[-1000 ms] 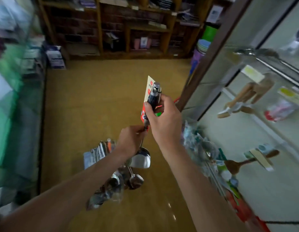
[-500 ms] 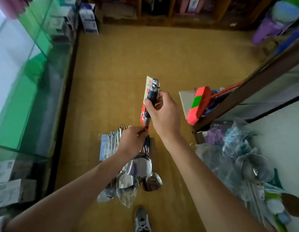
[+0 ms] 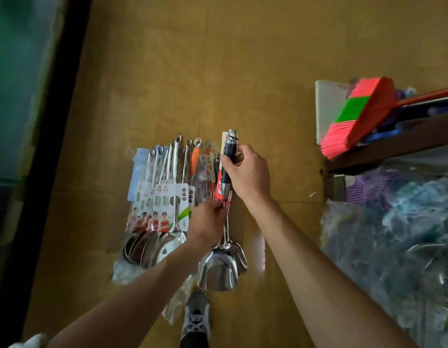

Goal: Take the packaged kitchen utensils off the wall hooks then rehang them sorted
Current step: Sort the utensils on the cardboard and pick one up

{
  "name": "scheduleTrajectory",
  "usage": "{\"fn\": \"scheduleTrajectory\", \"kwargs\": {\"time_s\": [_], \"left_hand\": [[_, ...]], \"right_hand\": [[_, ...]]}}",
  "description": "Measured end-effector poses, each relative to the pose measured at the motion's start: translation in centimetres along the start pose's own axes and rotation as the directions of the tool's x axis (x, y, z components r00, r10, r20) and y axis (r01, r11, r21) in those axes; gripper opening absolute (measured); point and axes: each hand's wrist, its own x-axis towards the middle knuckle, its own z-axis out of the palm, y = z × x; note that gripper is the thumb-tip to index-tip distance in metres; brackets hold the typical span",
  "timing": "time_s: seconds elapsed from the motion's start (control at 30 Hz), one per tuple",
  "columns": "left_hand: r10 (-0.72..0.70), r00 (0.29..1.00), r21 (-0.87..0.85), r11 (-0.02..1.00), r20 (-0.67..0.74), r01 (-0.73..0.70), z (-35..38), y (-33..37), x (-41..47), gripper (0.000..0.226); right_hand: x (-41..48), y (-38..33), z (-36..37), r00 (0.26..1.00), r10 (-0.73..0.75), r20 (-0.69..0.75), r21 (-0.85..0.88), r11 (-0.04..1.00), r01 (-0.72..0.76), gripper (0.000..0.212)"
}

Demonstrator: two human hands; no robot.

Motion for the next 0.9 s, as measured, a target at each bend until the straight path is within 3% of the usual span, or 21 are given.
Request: {"fn": "scheduleTrajectory", "kwargs": {"time_s": [0.3,0.5,0.67,0.83,0.9], "left_hand": [[-0.149,0.989,-0.093,0.985,-0.014,0.147,5.9,-5.4,5.7,0.017],[-0.223,0.970,-0.108,0.971,-0.099,0.212,6.7,-7.2,7.8,0.013],[-0.308,0.939,-0.116,0.949,-0.151,0.292,6.8,-7.0,8.4,0.014],[-0.321,0.937,-0.139,0.943,-0.139,0.303,6.2,-6.6,8.1,0.014],[-0.311,0.942,-0.190,0.940,-0.129,0.284,6.2,-6.8,7.9,0.014]], "right_hand": [[4.4,7.0,8.9,0.983,0.155,0.099,-0.006,0.988,-0.156,0.025],[4.7,7.2,13.0,0.963,0.108,0.248,-0.017,0.994,-0.107,0.039],[4.1,7.7,13.5,0.950,0.113,0.292,-0.082,0.992,-0.093,0.050],[3.6,8.7,13.1,0.915,0.266,0.303,0.012,0.959,-0.283,0.046],[3.0,9.1,13.1,0.920,0.274,0.280,0.035,0.955,-0.295,0.043]]}}
